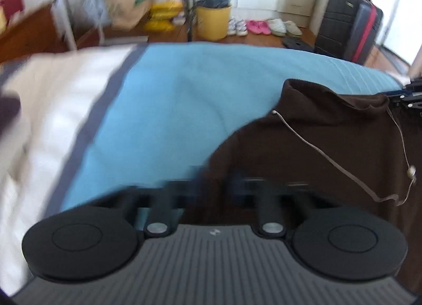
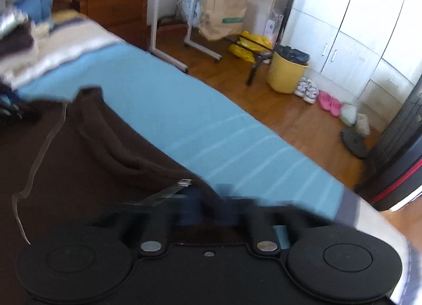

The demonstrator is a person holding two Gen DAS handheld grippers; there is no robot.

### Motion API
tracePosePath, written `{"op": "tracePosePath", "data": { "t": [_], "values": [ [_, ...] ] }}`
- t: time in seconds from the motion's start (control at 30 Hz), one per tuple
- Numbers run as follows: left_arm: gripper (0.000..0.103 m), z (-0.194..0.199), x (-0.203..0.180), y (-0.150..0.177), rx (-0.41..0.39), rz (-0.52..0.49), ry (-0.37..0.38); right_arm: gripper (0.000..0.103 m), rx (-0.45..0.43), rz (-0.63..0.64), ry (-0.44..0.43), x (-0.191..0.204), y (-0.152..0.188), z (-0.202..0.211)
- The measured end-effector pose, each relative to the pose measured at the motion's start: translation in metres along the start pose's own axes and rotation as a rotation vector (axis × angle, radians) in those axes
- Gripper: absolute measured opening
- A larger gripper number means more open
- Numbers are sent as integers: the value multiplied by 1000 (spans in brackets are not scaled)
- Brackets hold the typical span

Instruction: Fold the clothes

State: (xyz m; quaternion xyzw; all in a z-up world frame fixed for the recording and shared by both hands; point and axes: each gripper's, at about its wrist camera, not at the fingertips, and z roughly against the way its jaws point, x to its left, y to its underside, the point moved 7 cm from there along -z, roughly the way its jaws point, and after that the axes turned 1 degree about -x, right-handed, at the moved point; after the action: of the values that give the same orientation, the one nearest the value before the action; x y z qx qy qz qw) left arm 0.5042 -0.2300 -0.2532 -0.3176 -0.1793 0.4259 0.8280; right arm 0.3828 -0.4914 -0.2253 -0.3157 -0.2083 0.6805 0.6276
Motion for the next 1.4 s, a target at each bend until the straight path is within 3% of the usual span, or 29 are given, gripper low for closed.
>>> {"op": "tracePosePath", "data": {
  "t": [0.1, 0.17, 0.23, 0.27, 0.33, 0.4, 0.47, 0.53, 0.67, 0.77, 0.97, 1.07, 1.23, 1.4],
  "values": [
    [6, 12, -7, -15, -93, -71, -144, 3, -68, -22, 93, -3, -19, 7],
    [7, 13, 0, -25, -98, -15, -217, 5, -58, -101, 132, -12, -28, 8],
    [9, 8, 6, -27, -48, 64, -199, 33, 27, -198, 165, -21, -28, 3],
    [15, 7, 8, -26, -25, 93, -196, 37, 65, -235, 199, -26, -26, 2],
    [19, 15, 9, -21, -3, 122, -202, 40, 74, -313, 242, -33, -21, 17],
    [33, 37, 3, -9, -26, 101, -172, 52, 61, -459, 221, -39, -9, 47],
    [40, 60, -5, 4, -54, 71, -131, 53, 58, -594, 184, -42, 15, 83],
    [41, 86, -16, 19, -77, 41, -70, 53, 58, -694, 142, -35, 46, 122],
    [41, 126, -48, 47, -39, -20, -6, 54, 42, -779, 47, -23, 121, 177],
    [54, 151, -84, 61, -17, -63, 23, 54, 85, -825, 28, -21, 154, 195],
    [55, 187, -155, 81, 13, -106, 129, 55, 65, -951, 27, -19, 198, 237],
    [55, 197, -183, 85, 24, -132, 174, 55, 90, -952, 54, -24, 214, 247],
    [55, 198, -222, 88, 54, -132, 229, 56, 44, -979, 117, -53, 224, 272],
    [55, 177, -266, 86, 64, -175, 270, 57, -18, -1144, 199, -97, 258, 295]
  ]
}}
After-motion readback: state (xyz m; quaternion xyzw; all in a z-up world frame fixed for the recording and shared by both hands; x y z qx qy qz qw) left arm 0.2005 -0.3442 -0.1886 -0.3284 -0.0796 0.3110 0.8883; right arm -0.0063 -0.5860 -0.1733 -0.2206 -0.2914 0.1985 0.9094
